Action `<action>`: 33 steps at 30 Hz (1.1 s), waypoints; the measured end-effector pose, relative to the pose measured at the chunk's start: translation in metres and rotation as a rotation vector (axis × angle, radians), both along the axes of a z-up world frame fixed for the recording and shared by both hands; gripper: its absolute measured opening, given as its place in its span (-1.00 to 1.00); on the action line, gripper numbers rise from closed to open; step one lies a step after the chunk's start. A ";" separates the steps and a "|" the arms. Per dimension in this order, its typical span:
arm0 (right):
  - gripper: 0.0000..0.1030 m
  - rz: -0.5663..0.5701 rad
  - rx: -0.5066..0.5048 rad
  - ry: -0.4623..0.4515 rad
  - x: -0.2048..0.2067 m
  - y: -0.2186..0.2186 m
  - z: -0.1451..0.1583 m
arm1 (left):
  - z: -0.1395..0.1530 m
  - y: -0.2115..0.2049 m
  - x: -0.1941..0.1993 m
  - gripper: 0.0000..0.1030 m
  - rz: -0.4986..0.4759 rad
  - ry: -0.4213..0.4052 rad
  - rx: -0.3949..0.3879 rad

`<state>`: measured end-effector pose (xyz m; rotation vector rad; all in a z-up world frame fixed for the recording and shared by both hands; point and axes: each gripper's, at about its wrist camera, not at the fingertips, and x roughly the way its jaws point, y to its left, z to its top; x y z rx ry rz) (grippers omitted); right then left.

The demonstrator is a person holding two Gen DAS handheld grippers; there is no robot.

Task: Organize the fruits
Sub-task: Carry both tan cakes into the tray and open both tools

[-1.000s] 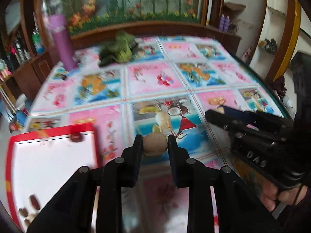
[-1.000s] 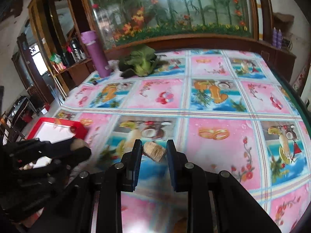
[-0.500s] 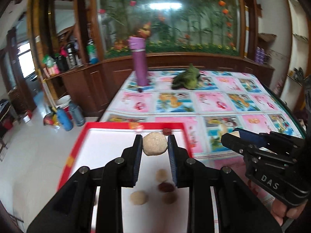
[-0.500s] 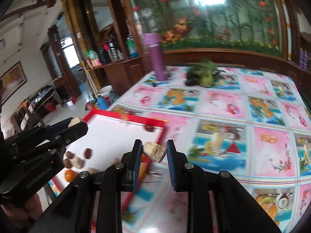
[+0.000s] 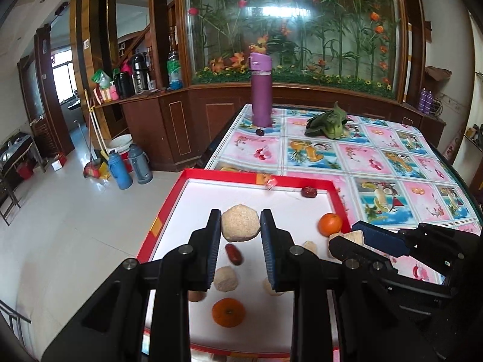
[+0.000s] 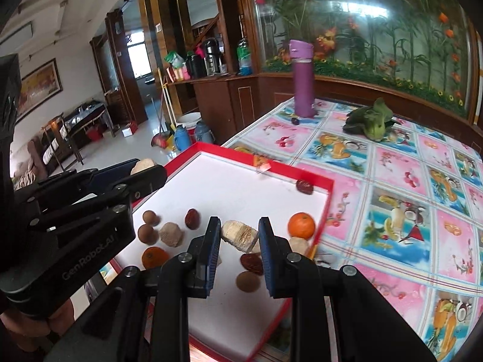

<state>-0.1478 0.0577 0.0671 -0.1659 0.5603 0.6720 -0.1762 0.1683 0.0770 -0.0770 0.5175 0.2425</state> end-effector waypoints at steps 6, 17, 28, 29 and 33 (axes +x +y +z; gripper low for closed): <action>-0.53 0.000 -0.033 0.020 0.001 0.010 -0.011 | -0.012 0.011 0.002 -0.45 0.016 0.025 -0.009; -0.53 -0.034 -0.094 0.076 0.012 0.017 -0.039 | -0.040 0.020 0.014 -0.45 0.037 0.106 -0.019; -0.52 -0.048 -0.122 0.090 0.017 0.015 -0.050 | -0.054 0.019 0.021 -0.44 0.048 0.159 -0.009; -0.52 -0.049 -0.122 0.088 0.017 0.015 -0.050 | -0.055 0.018 0.021 -0.44 0.052 0.162 -0.004; -0.50 -0.056 -0.134 0.114 0.021 0.013 -0.053 | -0.057 0.016 0.022 -0.41 0.062 0.185 0.004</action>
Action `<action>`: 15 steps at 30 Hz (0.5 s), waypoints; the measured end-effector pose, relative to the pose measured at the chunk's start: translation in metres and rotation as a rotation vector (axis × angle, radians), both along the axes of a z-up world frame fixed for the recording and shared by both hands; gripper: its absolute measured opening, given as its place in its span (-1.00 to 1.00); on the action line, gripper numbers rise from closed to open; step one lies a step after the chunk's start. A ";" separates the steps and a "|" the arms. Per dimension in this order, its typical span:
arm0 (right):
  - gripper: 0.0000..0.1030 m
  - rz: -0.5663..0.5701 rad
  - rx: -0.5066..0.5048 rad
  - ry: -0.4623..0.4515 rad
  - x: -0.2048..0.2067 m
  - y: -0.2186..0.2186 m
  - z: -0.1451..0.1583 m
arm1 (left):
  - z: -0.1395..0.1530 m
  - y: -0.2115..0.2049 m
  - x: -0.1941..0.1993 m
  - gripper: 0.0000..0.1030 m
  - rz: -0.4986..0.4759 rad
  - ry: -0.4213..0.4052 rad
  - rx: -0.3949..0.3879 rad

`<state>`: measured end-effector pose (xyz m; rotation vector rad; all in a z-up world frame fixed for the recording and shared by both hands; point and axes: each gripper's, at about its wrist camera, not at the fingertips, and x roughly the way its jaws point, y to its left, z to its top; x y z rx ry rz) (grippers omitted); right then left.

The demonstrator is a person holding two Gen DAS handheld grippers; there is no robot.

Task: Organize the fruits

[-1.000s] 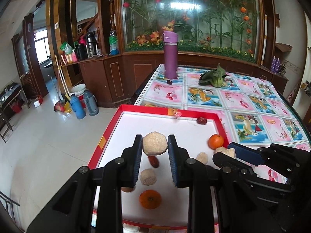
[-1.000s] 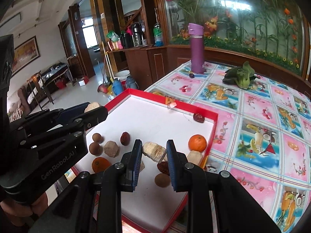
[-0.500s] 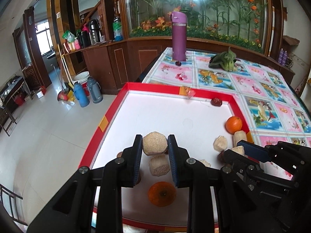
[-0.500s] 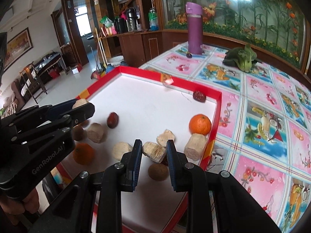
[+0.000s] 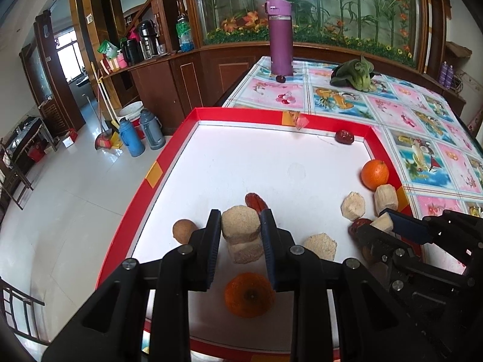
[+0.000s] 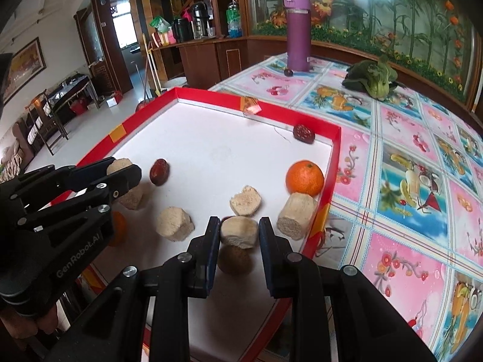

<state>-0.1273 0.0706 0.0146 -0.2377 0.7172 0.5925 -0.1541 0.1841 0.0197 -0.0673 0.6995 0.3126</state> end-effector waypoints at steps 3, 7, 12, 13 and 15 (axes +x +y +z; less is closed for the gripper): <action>-0.36 -0.006 0.011 0.017 0.002 -0.006 0.001 | 0.002 -0.003 -0.003 -0.09 0.006 -0.003 0.010; -0.17 -0.017 0.037 -0.017 -0.004 -0.018 0.012 | 0.010 -0.009 -0.012 0.26 0.014 -0.031 0.044; 0.04 -0.041 0.067 -0.097 -0.015 -0.036 0.033 | 0.028 -0.020 -0.027 0.61 0.023 -0.081 0.081; 0.06 -0.046 0.075 -0.116 -0.019 -0.041 0.040 | 0.032 -0.021 -0.031 0.69 0.026 -0.092 0.086; 0.15 -0.053 0.092 -0.148 -0.026 -0.048 0.051 | 0.040 -0.025 -0.038 0.82 0.033 -0.110 0.093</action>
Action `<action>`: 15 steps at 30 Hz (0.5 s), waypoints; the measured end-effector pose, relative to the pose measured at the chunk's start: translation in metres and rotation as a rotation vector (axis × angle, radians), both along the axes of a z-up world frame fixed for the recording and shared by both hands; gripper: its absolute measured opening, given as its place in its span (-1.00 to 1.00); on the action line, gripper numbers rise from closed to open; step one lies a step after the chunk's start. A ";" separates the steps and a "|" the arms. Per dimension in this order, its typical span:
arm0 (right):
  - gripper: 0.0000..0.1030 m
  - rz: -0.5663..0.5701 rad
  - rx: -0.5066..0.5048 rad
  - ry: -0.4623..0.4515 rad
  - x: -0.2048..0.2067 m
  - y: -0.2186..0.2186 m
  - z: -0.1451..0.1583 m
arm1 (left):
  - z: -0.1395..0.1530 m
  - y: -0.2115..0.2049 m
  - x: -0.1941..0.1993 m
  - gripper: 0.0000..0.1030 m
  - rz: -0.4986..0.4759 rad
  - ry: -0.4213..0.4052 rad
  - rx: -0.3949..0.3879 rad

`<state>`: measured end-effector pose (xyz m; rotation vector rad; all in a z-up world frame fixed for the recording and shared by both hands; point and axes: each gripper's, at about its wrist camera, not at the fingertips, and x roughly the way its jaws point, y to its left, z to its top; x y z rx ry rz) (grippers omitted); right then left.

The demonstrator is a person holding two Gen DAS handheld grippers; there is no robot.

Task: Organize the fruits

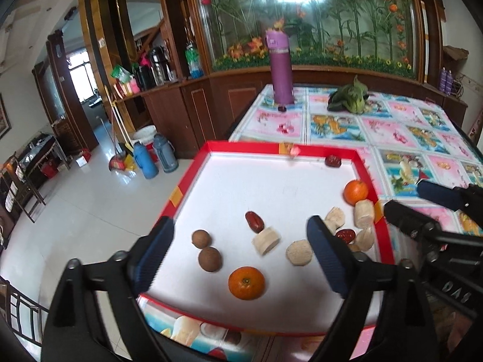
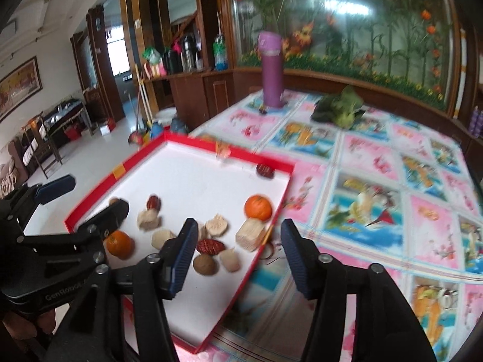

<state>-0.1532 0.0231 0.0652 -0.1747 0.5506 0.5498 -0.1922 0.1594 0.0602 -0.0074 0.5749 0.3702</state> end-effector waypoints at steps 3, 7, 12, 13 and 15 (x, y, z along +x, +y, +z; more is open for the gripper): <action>0.41 -0.014 0.018 -0.073 -0.015 -0.010 0.019 | 0.012 -0.004 -0.012 0.93 0.008 -0.029 0.000; 0.54 -0.025 0.041 -0.158 -0.035 -0.022 0.037 | 0.024 -0.006 -0.025 1.00 0.030 -0.048 -0.025; 0.64 -0.024 0.092 -0.161 -0.049 -0.034 0.050 | 0.034 -0.005 -0.039 1.00 0.093 -0.048 -0.054; 0.64 -0.020 0.106 -0.156 -0.050 -0.036 0.051 | 0.036 -0.005 -0.042 1.00 0.100 -0.054 -0.052; 0.65 -0.021 0.121 -0.156 -0.054 -0.038 0.052 | 0.040 -0.007 -0.049 1.00 0.106 -0.074 -0.051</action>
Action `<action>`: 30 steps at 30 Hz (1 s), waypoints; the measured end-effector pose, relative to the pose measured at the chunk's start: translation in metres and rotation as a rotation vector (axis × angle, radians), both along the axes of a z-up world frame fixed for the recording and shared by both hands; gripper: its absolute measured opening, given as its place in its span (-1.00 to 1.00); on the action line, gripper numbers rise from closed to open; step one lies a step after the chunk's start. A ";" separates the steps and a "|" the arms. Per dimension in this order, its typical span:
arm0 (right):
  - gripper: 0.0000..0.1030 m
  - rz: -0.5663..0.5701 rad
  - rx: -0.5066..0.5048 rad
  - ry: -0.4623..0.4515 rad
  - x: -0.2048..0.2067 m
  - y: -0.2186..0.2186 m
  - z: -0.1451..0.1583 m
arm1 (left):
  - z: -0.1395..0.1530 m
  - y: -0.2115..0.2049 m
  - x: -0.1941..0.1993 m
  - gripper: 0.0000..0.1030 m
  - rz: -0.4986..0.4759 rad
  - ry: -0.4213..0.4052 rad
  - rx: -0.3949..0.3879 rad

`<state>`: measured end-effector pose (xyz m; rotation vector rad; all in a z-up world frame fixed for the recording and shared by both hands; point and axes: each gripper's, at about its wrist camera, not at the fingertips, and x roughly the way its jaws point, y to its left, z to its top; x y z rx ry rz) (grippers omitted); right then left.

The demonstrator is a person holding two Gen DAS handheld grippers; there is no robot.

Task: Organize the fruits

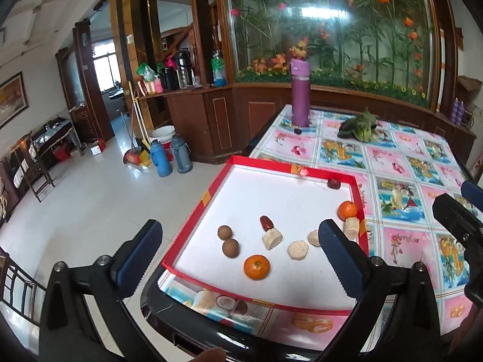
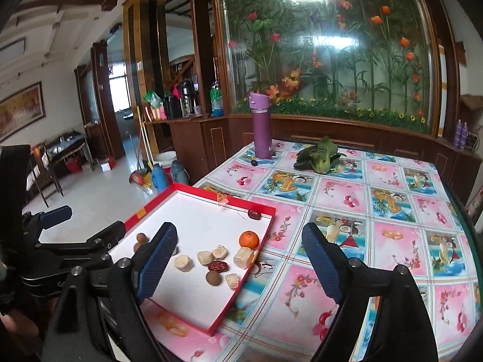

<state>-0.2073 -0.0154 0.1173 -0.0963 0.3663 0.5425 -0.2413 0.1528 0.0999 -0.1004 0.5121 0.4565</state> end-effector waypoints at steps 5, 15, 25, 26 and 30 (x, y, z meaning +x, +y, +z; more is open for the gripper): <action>0.65 -0.010 0.005 -0.036 -0.015 -0.003 0.007 | 0.010 -0.005 -0.015 1.00 0.010 -0.029 0.013; 0.65 0.004 0.033 -0.086 -0.048 -0.014 0.017 | 0.029 -0.028 -0.057 1.00 0.062 -0.114 0.128; 0.66 0.021 0.060 -0.141 -0.077 -0.024 0.026 | 0.039 -0.044 -0.079 1.00 0.057 -0.137 0.135; 0.66 0.021 0.062 -0.145 -0.078 -0.024 0.027 | 0.040 -0.045 -0.081 1.00 0.059 -0.140 0.130; 0.67 0.021 0.061 -0.152 -0.081 -0.025 0.027 | 0.042 -0.050 -0.089 1.00 0.053 -0.146 0.105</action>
